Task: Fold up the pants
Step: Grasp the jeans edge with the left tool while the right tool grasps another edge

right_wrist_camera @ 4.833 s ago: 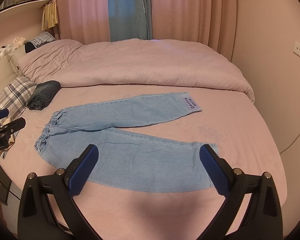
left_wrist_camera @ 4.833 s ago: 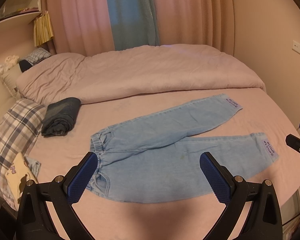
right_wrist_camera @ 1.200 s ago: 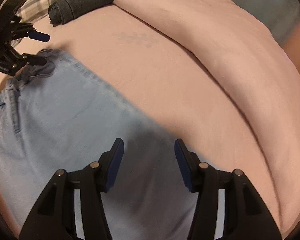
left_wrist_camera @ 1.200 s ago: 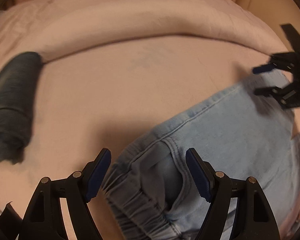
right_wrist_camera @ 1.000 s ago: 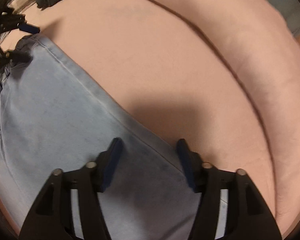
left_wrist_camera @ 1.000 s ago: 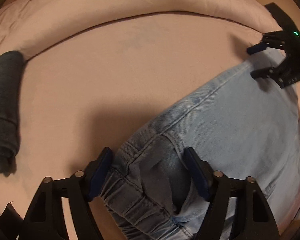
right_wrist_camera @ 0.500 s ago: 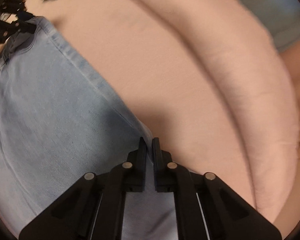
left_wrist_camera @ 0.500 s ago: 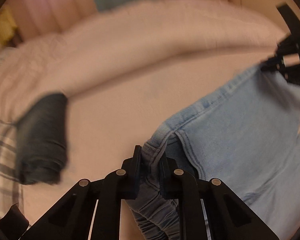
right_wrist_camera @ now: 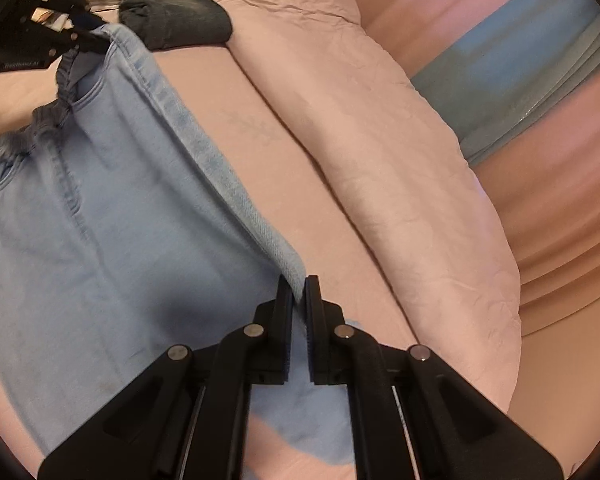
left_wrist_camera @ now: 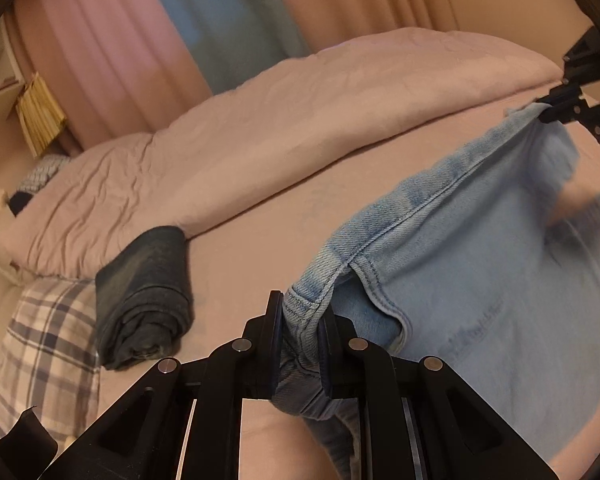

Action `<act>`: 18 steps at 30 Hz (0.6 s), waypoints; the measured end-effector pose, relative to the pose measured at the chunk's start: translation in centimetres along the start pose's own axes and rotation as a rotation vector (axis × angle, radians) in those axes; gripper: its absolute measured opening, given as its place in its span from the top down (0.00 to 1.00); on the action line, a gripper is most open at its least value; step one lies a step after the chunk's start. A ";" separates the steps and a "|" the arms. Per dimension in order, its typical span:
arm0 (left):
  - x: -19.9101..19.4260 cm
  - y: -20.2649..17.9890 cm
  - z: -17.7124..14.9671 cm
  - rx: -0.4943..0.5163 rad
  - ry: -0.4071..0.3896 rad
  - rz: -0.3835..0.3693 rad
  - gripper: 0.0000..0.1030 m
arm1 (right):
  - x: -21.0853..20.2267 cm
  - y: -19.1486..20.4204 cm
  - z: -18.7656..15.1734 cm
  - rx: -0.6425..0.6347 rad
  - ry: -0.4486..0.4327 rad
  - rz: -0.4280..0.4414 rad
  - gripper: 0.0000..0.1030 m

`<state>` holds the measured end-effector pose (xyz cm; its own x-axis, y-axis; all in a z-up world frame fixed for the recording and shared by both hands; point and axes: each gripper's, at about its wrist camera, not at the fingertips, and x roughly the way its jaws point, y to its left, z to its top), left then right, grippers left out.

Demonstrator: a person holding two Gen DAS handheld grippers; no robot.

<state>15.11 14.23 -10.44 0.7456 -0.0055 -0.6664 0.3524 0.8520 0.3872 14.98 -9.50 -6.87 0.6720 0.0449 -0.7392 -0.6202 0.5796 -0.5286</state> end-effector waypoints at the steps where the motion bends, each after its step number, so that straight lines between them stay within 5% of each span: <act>1: -0.1 -0.2 -0.3 0.020 -0.001 -0.002 0.84 | -0.7 0.6 -0.6 0.001 -0.012 0.011 0.95; 9: 0.4 -0.2 0.4 0.003 0.011 0.042 0.84 | 0.9 1.5 -0.1 0.001 0.025 -0.001 0.94; 14: -3.4 -0.6 -2.6 0.060 -0.117 0.022 0.84 | -3.4 1.7 -1.6 0.053 -0.072 -0.001 0.94; 18: -5.9 -2.8 -7.3 0.141 -0.152 0.004 0.84 | -7.2 6.6 -5.4 -0.025 -0.104 0.059 0.94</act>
<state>5.60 15.67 -12.29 0.8203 -0.0900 -0.5648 0.4165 0.7707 0.4822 3.89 -10.38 -7.31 0.6717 0.1633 -0.7226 -0.6690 0.5528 -0.4969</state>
